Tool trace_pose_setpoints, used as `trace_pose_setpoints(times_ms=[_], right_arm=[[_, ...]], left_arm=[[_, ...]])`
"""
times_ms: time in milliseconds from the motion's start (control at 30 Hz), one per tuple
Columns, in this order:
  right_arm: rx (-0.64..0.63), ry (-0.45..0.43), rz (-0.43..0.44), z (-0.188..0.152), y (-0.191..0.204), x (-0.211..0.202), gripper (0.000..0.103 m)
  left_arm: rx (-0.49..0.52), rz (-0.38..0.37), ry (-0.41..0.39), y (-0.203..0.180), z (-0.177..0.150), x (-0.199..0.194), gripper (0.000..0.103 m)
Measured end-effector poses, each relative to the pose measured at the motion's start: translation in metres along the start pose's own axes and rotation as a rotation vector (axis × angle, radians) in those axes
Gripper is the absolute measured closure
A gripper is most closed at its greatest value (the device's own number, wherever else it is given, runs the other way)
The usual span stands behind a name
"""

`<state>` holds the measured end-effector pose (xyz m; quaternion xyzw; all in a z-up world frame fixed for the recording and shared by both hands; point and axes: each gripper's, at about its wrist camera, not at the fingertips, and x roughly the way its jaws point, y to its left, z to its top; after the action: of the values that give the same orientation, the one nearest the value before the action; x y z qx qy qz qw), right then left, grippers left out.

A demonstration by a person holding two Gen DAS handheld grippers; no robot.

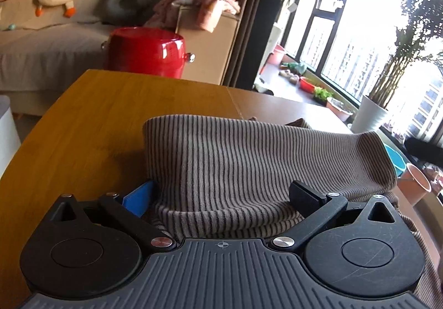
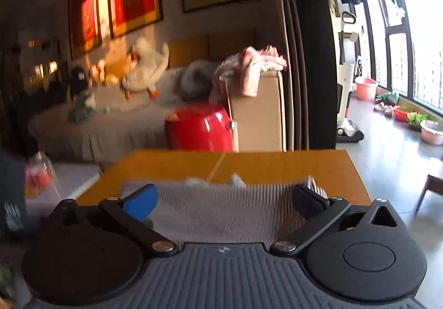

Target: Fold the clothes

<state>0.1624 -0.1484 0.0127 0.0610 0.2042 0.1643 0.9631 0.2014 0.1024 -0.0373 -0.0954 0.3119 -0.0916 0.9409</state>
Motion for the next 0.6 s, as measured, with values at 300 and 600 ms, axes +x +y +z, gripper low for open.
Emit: trace_pose_setpoints(times_ms=[300,600], right_arm=[[0.108,0.143,-0.051,-0.029,-0.024,0.042,0.000],[0.097,0.149,-0.048,-0.032,-0.024,0.044,0.000]], left_arm=[[0.022,0.008,0.026,-0.004,0.001,0.002,0.000],[0.081,0.038,0.060,-0.012,0.002,0.005,0.000]])
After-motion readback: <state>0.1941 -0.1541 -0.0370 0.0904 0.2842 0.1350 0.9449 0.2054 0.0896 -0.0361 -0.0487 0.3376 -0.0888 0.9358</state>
